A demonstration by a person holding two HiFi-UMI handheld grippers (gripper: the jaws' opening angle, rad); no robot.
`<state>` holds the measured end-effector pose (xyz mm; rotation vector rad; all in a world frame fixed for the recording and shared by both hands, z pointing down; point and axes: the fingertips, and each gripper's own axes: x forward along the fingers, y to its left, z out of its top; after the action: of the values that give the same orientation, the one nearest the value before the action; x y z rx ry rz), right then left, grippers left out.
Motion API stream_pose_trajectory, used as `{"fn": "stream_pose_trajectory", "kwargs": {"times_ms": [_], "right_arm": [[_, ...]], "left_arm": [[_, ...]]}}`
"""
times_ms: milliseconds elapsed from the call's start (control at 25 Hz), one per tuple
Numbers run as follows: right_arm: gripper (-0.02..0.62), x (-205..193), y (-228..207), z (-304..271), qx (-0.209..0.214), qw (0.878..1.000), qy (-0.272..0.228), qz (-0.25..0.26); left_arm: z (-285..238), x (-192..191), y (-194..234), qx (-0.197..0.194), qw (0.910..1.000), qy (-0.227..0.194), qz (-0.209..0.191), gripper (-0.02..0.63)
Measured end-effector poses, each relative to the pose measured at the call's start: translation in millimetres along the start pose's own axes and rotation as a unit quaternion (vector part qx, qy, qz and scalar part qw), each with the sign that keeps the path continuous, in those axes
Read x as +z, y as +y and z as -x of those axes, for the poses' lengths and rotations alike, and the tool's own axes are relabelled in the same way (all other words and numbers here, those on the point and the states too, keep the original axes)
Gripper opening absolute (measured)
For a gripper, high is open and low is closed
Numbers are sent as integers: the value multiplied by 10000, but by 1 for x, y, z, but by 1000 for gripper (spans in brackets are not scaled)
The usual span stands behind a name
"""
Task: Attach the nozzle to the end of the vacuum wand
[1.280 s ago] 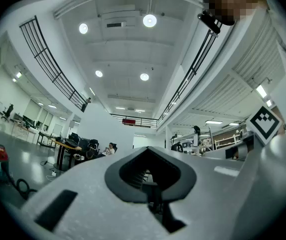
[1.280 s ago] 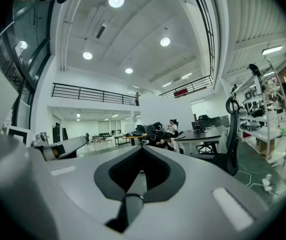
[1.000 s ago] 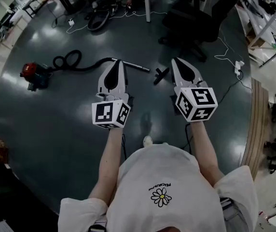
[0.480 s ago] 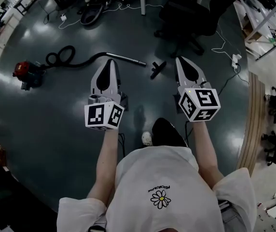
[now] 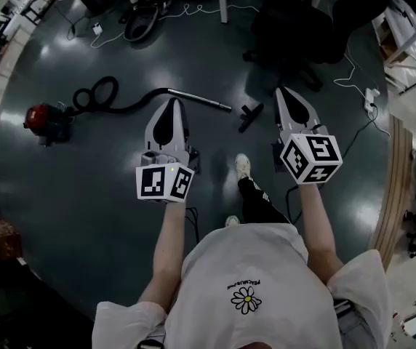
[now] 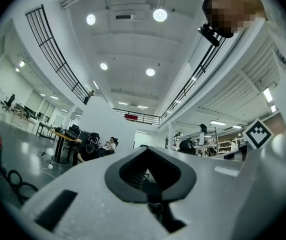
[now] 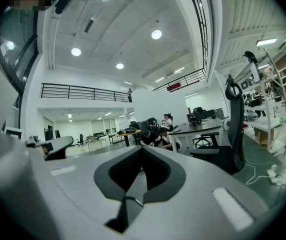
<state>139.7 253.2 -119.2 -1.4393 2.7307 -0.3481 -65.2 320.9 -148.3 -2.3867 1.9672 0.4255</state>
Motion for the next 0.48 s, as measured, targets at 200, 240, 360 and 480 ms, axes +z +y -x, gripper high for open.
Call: {"fn": "stream_pose_trajectory", "kwargs": {"times_ms": [200, 240, 360, 480], "right_arm": [[6, 20, -46, -87, 108, 9998, 90, -158], [6, 23, -51, -103, 152, 9997, 130, -158], [6, 32, -66, -146, 244, 9994, 224, -83], [6, 39, -73, -187, 292, 9992, 255, -72]], "left_arm": [[-94, -14, 29, 21, 10000, 68, -54, 2], [-111, -14, 33, 14, 9999, 67, -74, 2], [-159, -15, 47, -18, 9999, 69, -124, 2], [-200, -13, 63, -118, 9996, 54, -243, 2]]}}
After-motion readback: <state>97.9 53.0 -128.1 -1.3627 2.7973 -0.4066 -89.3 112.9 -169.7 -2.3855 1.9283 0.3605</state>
